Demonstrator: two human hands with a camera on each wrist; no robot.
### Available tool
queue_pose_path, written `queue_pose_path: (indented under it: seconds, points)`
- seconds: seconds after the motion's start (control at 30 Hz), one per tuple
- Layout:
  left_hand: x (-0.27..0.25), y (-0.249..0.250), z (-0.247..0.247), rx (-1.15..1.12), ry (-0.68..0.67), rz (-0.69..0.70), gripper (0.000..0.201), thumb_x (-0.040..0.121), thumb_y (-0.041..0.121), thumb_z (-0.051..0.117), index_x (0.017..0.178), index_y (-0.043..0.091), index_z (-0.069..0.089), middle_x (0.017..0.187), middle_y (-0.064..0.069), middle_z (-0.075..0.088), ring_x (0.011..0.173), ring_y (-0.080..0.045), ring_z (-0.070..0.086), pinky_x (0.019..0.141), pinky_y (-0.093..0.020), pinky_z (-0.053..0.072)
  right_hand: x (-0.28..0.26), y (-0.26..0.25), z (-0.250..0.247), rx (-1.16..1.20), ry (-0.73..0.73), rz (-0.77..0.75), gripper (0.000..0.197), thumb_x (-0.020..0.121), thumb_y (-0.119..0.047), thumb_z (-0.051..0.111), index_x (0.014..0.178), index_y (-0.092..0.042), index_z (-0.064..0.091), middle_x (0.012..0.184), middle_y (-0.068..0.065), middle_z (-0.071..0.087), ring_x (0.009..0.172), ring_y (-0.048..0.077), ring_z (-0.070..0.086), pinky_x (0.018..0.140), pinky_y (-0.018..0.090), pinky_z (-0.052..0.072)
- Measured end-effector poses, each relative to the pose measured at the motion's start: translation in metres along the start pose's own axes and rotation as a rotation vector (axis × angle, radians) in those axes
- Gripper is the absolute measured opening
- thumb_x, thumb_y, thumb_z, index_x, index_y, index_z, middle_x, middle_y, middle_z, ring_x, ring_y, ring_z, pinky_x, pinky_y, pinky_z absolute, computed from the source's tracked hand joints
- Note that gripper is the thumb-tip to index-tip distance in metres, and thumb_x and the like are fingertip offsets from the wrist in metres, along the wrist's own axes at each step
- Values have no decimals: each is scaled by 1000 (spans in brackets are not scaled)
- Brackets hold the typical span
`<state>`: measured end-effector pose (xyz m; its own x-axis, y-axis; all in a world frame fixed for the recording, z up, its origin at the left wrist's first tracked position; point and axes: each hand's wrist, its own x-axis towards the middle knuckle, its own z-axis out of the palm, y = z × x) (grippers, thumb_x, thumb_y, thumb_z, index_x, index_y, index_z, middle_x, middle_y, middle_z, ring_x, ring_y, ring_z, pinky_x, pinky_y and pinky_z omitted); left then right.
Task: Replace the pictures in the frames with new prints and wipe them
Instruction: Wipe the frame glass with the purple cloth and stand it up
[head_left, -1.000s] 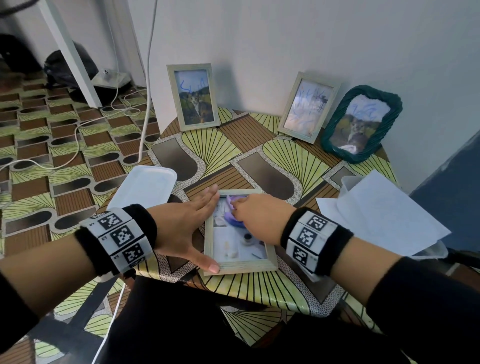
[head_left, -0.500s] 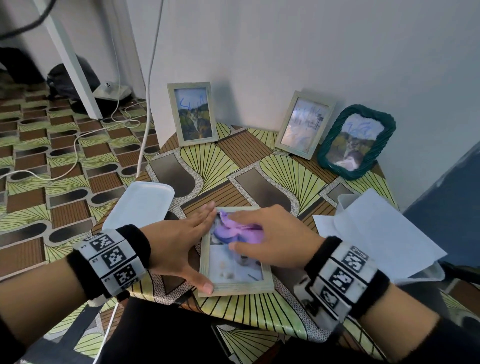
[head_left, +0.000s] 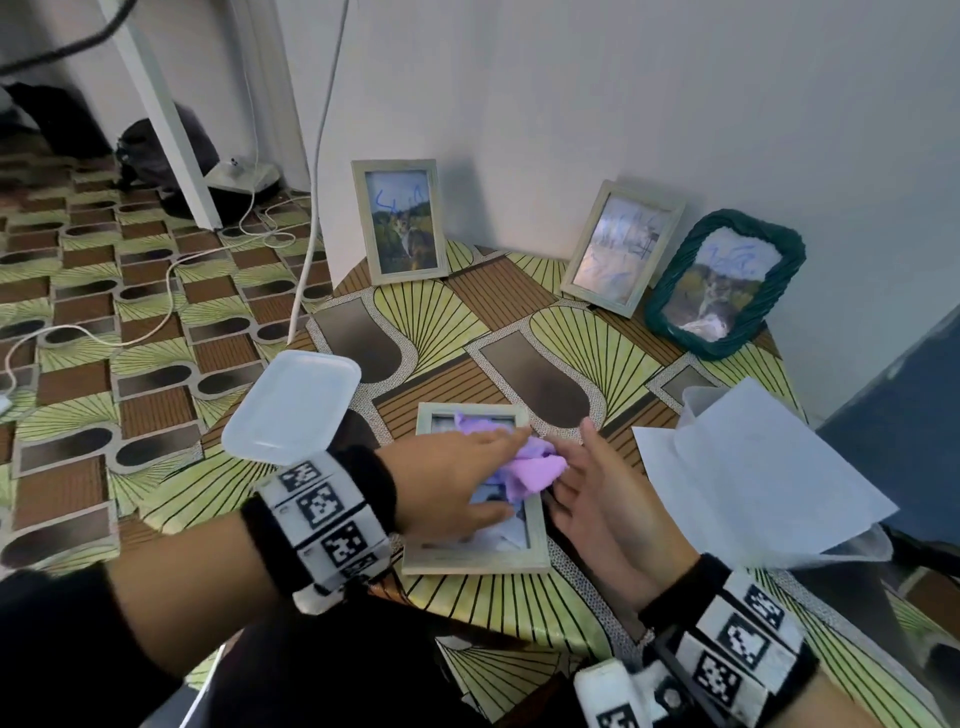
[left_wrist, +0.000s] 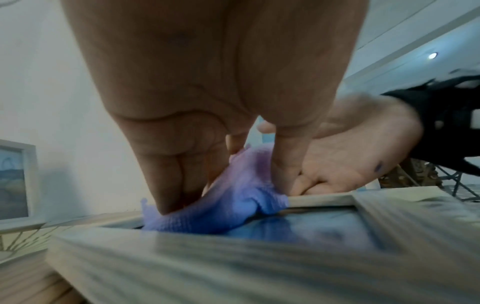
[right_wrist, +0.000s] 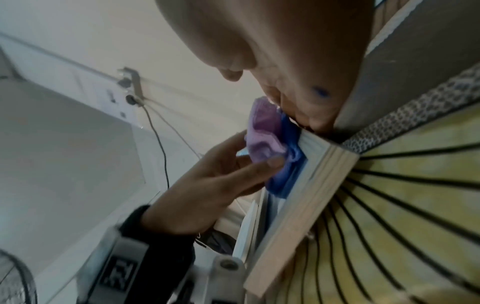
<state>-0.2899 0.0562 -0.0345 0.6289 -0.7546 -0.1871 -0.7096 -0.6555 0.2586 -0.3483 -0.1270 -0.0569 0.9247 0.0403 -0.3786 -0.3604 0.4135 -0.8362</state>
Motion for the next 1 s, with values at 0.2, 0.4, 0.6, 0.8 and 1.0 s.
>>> queue_pose_path:
  seconds: [0.2, 0.4, 0.6, 0.8, 1.0]
  points:
    - [11, 0, -4, -73, 125, -52, 20, 92, 30, 58, 108, 24, 47, 97, -1, 63, 84, -22, 57, 72, -36, 50, -7, 4, 16, -63, -15, -54, 69, 96, -62, 27, 135, -11, 53, 126, 7, 68, 121, 17, 61, 111, 39, 39]
    - [-4, -14, -22, -245, 393, -115, 15, 88, 10, 54, 98, 18, 47, 82, -1, 59, 73, -22, 53, 56, -28, 35, -6, 3, 21, -180, 13, -42, 42, 101, -54, 32, 116, -26, 60, 120, -6, 69, 108, 8, 66, 87, 27, 53]
    - [-51, -61, -53, -142, 662, -197, 16, 92, 12, 55, 98, 20, 43, 82, 5, 58, 69, -7, 52, 56, -23, 38, -9, 9, 31, -481, 83, -105, 60, 95, -58, 46, 149, -35, 36, 148, -15, 45, 132, 9, 47, 114, 45, 35]
    - [-100, -124, -44, 49, 463, -375, 30, 90, 2, 53, 97, 26, 35, 91, 3, 57, 70, -10, 50, 59, -20, 36, -5, 14, 29, -575, 74, -135, 67, 91, -65, 46, 151, -39, 30, 153, -23, 32, 137, 5, 35, 118, 43, 26]
    - [-117, -138, -14, 8, 17, -374, 59, 95, 12, 50, 150, 18, 30, 149, -5, 45, 133, -21, 46, 111, -27, 34, 0, 15, 25, -583, 82, -113, 72, 80, -74, 51, 144, -43, 40, 145, -19, 47, 127, 12, 52, 113, 48, 35]
